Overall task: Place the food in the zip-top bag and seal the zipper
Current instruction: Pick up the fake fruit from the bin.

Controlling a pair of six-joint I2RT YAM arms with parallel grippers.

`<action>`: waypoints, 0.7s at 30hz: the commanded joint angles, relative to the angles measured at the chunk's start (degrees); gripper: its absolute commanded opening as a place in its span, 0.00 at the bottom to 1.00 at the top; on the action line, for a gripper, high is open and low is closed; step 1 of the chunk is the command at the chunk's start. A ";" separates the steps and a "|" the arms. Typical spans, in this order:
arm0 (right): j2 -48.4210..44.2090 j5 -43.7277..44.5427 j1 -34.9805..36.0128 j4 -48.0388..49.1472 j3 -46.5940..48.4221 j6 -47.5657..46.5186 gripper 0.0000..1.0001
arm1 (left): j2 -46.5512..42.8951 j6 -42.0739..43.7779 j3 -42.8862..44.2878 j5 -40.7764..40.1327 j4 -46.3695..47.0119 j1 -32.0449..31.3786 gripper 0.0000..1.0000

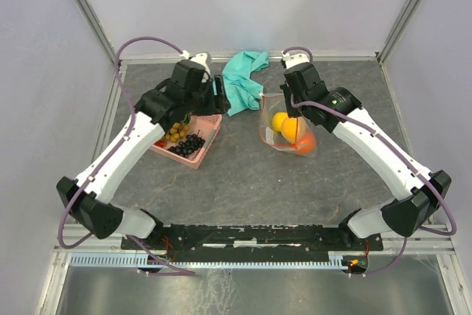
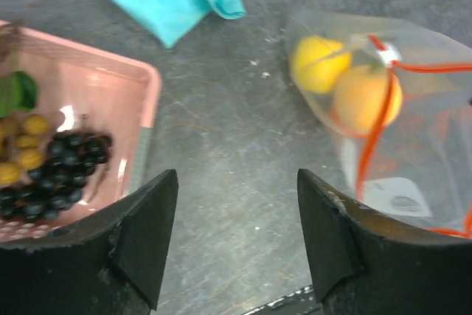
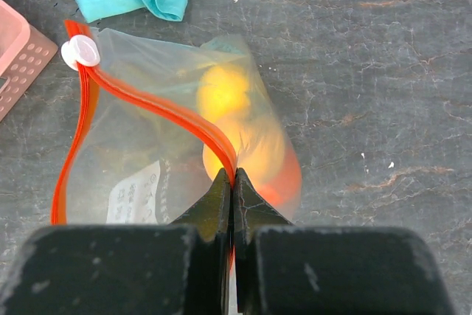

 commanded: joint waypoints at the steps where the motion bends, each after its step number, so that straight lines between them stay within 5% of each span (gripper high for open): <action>1: -2.14 2.38 -0.27 3.71 -0.31 -1.18 0.01 | -4.07 5.35 -3.89 -2.48 -1.99 4.43 0.74; 13: -3.03 0.11 -0.27 6.19 -3.86 -1.51 0.01 | 4.97 13.83 -9.49 -2.72 -3.73 11.53 0.80; 21: -3.37 -1.05 -0.34 6.67 -5.50 -1.94 0.01 | 15.62 17.33 -6.75 -5.48 -4.52 13.18 0.68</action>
